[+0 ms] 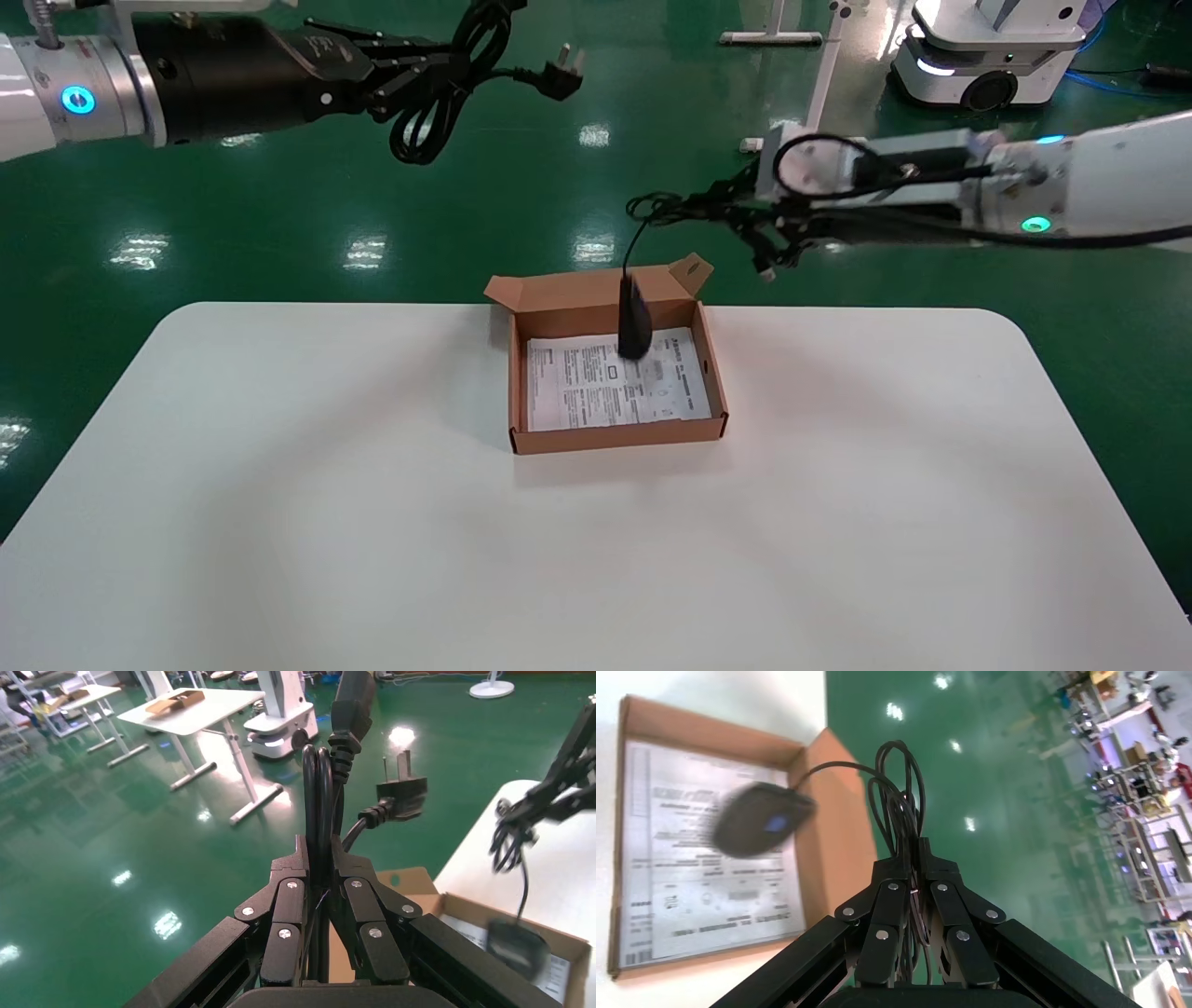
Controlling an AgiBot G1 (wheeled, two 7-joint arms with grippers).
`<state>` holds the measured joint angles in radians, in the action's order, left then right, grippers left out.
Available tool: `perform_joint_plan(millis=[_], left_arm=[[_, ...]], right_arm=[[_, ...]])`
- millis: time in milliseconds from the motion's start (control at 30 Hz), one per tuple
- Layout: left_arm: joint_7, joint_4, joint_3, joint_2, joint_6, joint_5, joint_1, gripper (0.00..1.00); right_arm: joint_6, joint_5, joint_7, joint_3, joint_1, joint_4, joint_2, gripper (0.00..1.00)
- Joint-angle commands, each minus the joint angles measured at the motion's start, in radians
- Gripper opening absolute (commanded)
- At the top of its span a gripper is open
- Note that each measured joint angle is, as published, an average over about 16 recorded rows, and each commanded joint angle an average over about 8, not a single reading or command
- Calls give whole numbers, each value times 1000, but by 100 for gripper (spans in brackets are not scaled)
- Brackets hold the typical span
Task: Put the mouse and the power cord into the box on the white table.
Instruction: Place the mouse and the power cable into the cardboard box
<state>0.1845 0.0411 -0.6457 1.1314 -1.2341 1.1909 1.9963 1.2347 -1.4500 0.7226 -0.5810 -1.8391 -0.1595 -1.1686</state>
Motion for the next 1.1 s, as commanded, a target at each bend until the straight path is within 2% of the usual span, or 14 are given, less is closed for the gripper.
perform_joint_plan(millis=[33,433,467,500,533,700,767,800,1100], left_arm=[[-1,6,-1,3,-1,2,-1,0],[26,82,-7,7,-40,11,24,0],[30,93,-9,9,-42,13,28,0],[34,104,-11,11,-45,16,32,0],[38,115,-13,13,-48,20,37,0],[65,188,-30,30,-65,44,67,0],[81,221,-37,39,-74,54,82,0],[90,240,-40,45,-79,58,89,0],[204,459,-53,109,-102,74,155,0]], right_arm=[[-10,-3,11,-2,19,-6,-15,0],[-64,-33,71,-27,76,-45,-106,0],[-65,-37,72,-30,78,-44,-112,2],[-65,-41,73,-33,80,-44,-118,8],[-66,-45,74,-36,83,-44,-123,18],[-61,-67,78,-54,95,-44,-141,81],[-57,-72,75,-59,98,-45,-144,98],[-55,-74,74,-60,99,-45,-145,100],[-54,-78,63,-65,102,-56,-143,100]])
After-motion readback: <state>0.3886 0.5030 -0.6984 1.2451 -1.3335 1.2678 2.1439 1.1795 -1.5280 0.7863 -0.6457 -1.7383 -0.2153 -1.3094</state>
